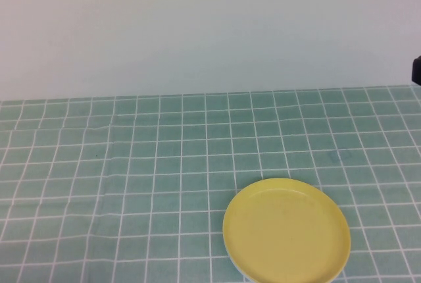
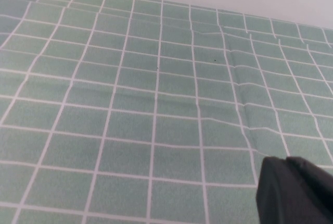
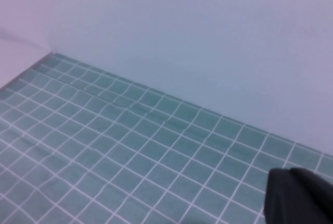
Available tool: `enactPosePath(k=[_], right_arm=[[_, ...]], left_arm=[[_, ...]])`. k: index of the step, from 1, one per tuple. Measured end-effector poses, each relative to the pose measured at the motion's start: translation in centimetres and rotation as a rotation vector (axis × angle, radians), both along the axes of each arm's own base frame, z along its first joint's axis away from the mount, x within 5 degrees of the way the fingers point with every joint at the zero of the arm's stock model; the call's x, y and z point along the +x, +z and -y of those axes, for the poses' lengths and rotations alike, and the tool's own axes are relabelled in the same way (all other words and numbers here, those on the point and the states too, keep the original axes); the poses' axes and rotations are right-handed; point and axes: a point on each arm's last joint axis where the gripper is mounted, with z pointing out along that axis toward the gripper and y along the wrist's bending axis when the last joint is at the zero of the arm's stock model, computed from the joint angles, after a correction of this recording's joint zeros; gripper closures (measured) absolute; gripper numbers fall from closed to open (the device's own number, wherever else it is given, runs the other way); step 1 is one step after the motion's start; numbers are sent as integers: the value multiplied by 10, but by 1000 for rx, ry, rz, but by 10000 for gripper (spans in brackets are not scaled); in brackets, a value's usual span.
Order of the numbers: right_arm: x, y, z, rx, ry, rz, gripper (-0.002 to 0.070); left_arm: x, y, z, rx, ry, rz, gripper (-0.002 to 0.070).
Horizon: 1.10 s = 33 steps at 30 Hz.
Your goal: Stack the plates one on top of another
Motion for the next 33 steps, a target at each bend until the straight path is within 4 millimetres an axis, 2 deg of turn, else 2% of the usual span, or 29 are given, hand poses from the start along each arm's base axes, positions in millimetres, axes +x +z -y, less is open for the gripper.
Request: enactPosePath(k=[7, 10, 14, 18, 21, 26, 33], right_arm=[[1, -1, 0, 4, 1, -5, 678], [-6, 4, 1, 9, 6, 17, 678], [-31, 18, 7, -42, 21, 125, 678], [-65, 36, 15, -50, 19, 261, 678], [-84, 33, 20, 0, -4, 311, 678], [-100, 3, 35, 95, -155, 383, 678], [-114, -81, 50, 75, -311, 316, 678]], left_arm=[[0, 0, 0, 0, 0, 0, 676], [0, 0, 0, 0, 0, 0, 676], [0, 0, 0, 0, 0, 0, 676], [0, 0, 0, 0, 0, 0, 676], [0, 0, 0, 0, 0, 0, 676], [0, 0, 0, 0, 0, 0, 676], [0, 0, 0, 0, 0, 0, 676]])
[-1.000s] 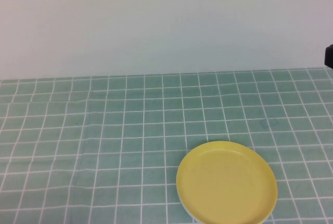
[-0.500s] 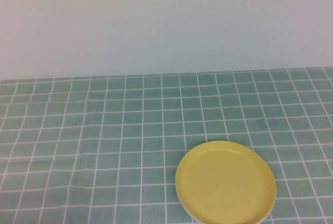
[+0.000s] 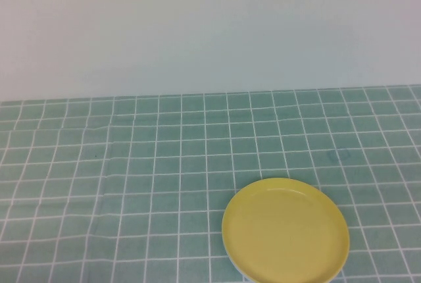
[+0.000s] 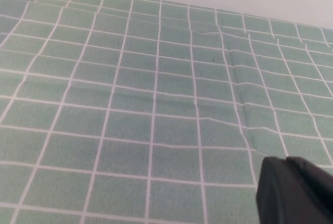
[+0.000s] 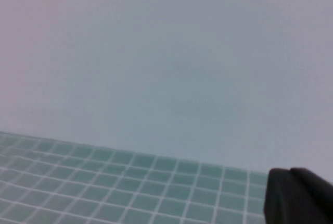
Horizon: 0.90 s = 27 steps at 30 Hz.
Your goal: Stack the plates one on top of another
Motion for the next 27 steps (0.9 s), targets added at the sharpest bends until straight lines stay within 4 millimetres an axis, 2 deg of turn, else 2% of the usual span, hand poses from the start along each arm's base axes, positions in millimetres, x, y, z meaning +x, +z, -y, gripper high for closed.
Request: enactPosePath(k=[5, 9, 14, 18, 21, 27], right_arm=[[-3, -40, 10, -21, -143, -61, 678], [-1, -51, 15, -26, -207, -68, 678], [0, -56, 19, -26, -248, -61, 678], [0, -65, 22, -42, -286, -121, 678], [-3, -77, 28, -81, -348, -164, 678], [-13, -110, 32, -31, -400, -180, 678]], left_arm=[[0, 0, 0, 0, 0, 0, 676], [0, 0, 0, 0, 0, 0, 676], [0, 0, 0, 0, 0, 0, 676], [0, 0, 0, 0, 0, 0, 676], [0, 0, 0, 0, 0, 0, 676], [0, 0, 0, 0, 0, 0, 676]])
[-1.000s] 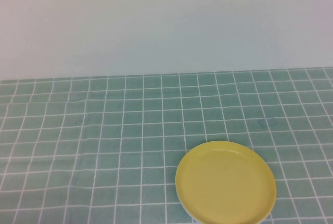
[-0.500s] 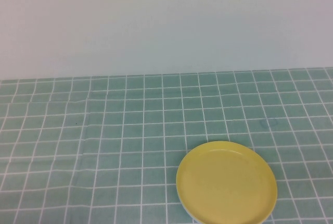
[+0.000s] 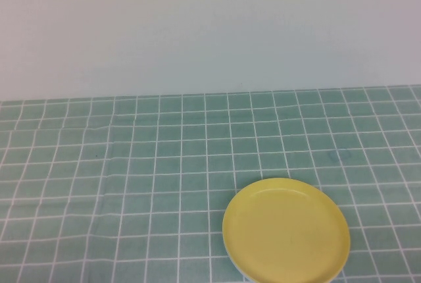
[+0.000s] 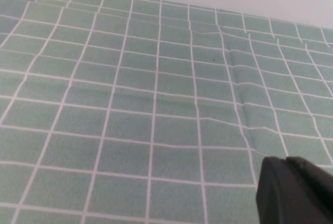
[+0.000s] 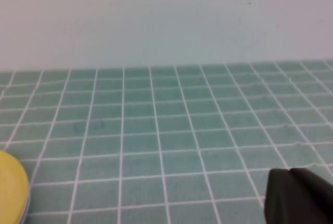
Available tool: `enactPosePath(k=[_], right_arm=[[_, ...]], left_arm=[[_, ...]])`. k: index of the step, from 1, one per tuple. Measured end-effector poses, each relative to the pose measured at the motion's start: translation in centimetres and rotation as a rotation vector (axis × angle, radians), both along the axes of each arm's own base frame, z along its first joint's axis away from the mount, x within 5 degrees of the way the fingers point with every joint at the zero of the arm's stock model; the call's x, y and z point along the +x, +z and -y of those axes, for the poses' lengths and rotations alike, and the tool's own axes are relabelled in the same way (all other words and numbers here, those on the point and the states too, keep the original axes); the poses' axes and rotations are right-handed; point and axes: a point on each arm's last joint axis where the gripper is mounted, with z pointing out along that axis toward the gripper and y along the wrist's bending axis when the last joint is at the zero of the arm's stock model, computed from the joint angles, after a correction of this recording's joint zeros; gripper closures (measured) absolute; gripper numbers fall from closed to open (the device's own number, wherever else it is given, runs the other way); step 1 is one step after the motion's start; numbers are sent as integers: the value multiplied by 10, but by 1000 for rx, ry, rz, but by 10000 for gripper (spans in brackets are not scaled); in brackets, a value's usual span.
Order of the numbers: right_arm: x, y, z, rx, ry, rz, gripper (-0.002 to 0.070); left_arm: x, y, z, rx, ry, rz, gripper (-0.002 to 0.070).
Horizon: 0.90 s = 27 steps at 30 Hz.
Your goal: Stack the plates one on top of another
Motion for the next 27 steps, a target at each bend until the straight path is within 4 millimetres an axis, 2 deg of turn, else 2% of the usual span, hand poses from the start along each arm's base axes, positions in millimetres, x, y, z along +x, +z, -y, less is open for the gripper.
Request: enactPosePath(k=[7, 27], right_arm=[[-6, -18, 0, -11, 2, -148, 678], [-6, -18, 0, -28, 3, -153, 678]], left_arm=[[0, 0, 0, 0, 0, 0, 676], [0, 0, 0, 0, 0, 0, 676]])
